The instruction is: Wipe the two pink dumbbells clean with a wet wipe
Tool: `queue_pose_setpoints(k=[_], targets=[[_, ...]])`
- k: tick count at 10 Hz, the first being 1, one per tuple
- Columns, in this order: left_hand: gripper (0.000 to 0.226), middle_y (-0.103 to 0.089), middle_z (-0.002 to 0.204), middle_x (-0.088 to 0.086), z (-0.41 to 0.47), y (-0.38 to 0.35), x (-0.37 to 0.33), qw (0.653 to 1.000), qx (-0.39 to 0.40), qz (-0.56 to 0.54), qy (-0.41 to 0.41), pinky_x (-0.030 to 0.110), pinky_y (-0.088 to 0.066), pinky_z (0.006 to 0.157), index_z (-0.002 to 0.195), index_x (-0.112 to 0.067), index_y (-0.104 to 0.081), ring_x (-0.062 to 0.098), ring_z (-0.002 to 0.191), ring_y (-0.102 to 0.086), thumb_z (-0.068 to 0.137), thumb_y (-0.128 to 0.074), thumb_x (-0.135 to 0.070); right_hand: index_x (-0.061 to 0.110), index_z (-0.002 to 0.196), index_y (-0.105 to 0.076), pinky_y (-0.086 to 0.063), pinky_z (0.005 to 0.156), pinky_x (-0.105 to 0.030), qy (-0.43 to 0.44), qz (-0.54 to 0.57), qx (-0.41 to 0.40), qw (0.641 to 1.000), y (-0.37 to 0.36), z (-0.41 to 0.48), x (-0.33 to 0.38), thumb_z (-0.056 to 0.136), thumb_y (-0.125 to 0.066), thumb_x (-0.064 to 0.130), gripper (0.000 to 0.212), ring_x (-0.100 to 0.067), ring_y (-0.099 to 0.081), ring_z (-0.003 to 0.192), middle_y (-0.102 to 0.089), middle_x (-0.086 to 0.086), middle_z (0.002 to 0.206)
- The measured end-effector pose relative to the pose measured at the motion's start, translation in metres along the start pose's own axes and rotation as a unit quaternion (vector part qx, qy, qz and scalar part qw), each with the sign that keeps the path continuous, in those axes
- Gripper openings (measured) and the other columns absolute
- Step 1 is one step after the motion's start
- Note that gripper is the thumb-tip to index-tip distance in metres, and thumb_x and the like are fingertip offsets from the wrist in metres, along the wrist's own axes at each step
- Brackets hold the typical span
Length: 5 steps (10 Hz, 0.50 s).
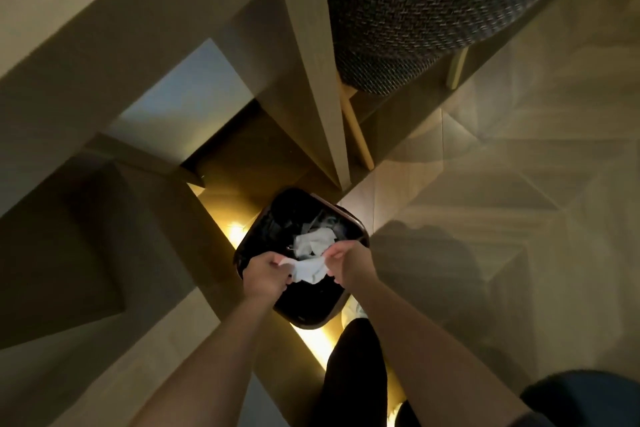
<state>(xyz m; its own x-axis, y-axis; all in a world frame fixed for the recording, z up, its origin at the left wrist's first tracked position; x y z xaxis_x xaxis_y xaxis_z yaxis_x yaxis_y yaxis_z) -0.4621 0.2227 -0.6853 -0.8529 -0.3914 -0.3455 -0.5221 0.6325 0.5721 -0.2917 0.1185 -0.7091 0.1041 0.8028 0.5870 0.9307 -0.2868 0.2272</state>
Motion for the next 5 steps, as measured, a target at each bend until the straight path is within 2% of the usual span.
queue_pose_setpoints(k=[1, 2, 3, 4, 5], targets=[[0.006, -0.071, 0.088, 0.009, 0.005, -0.003, -0.001, 0.999, -0.001, 0.026, -0.019, 0.033, -0.056, 0.07, 0.087, -0.016, -0.067, 0.023, 0.083, -0.066, 0.089, -0.066, -0.01, 0.005, 0.098, -0.073, -0.056, 0.086, -0.044, 0.022, -0.031, -0.012, 0.999, -0.001, 0.006, -0.001, 0.091, -0.058, 0.006, 0.017, -0.034, -0.069, 0.094, -0.073, -0.017, 0.099], [0.013, -0.069, 0.088, 0.007, 0.014, -0.006, -0.002, 0.998, -0.003, 0.042, -0.04, 0.024, -0.044, 0.06, 0.081, -0.02, -0.065, 0.019, 0.077, -0.062, 0.09, -0.063, -0.011, 0.004, 0.104, -0.072, -0.056, 0.088, -0.04, 0.03, -0.108, 0.009, 0.994, -0.008, 0.018, -0.001, 0.096, -0.052, 0.008, 0.022, -0.029, -0.069, 0.096, -0.073, -0.014, 0.101], [0.015, -0.068, 0.101, 0.005, 0.018, -0.006, -0.002, 0.995, -0.014, 0.083, -0.051, 0.028, -0.046, 0.07, 0.099, -0.019, -0.07, 0.022, 0.093, -0.062, 0.096, -0.056, -0.013, 0.006, 0.111, -0.07, -0.055, 0.093, -0.036, 0.037, -0.187, 0.028, 0.981, -0.014, 0.026, -0.004, 0.099, -0.045, 0.01, 0.028, -0.025, -0.067, 0.102, -0.071, -0.013, 0.11], [0.03, -0.065, 0.121, 0.008, 0.023, -0.022, -0.001, 0.981, 0.028, 0.178, -0.078, 0.031, -0.047, 0.085, 0.126, -0.018, -0.066, 0.028, 0.112, -0.059, 0.101, -0.048, -0.016, 0.013, 0.132, -0.06, -0.049, 0.1, -0.036, 0.05, -0.261, 0.059, 0.962, -0.024, 0.032, -0.014, 0.101, -0.044, 0.018, 0.035, -0.029, -0.058, 0.118, -0.061, -0.012, 0.13], [0.044, -0.054, 0.138, 0.012, 0.02, -0.042, 0.005, 0.955, 0.077, 0.276, -0.082, 0.039, -0.046, 0.102, 0.144, -0.017, -0.046, 0.033, 0.127, -0.05, 0.1, -0.051, -0.022, 0.01, 0.15, -0.035, -0.035, 0.113, -0.036, 0.092, -0.319, 0.084, 0.94, -0.039, 0.032, -0.015, 0.102, -0.042, 0.026, 0.051, -0.03, -0.036, 0.14, -0.038, -0.013, 0.153]])
Point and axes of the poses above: each hand's wrist, its own z-axis towards the middle knuckle, its own y-axis out of the back of the hand, x = y × z, the point moved 10 cm from there along z, towards the middle knuckle
